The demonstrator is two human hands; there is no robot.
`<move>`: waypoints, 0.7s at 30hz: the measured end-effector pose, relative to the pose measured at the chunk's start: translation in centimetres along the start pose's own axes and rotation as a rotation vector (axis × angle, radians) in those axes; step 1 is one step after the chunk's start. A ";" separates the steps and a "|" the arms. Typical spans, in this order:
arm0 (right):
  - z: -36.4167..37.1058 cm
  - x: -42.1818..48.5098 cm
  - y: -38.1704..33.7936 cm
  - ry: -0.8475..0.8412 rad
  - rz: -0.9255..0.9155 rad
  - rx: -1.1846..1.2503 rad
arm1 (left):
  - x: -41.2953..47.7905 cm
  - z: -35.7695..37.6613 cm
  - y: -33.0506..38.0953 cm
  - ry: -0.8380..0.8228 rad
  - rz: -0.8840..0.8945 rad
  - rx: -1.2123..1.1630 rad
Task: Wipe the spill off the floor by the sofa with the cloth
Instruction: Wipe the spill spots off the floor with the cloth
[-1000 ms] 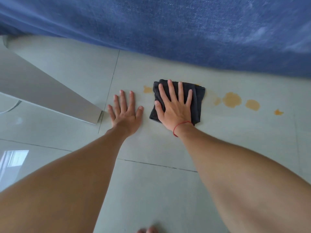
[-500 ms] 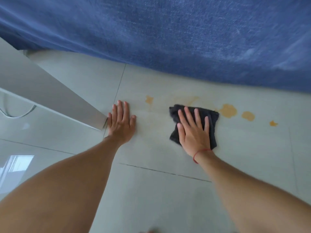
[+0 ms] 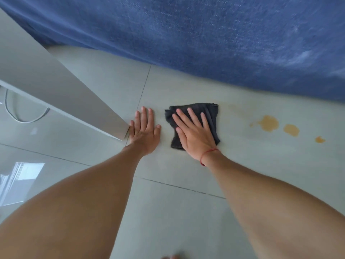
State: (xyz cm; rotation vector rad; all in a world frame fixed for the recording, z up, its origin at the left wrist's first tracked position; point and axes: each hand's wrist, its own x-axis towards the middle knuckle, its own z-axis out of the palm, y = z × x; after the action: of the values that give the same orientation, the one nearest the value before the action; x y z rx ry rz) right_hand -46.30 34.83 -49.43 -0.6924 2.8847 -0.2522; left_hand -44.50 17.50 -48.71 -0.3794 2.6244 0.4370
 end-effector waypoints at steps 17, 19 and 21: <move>0.6 3.2 -4.2 -0.013 0.075 0.034 | 0.1 0.0 0.1 0.000 -0.007 0.020; 0.4 2.6 -2.9 -0.014 0.023 0.035 | 0.1 -0.1 0.1 -0.005 -0.007 0.011; 0.2 1.2 -0.5 0.026 0.061 0.036 | -0.1 -0.2 0.1 0.001 -0.012 -0.006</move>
State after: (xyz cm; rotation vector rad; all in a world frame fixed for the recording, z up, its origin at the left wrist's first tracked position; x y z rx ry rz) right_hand -47.13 33.83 -49.66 -0.5987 2.9129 -0.3061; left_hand -44.55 17.59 -48.50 -0.3976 2.6212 0.4402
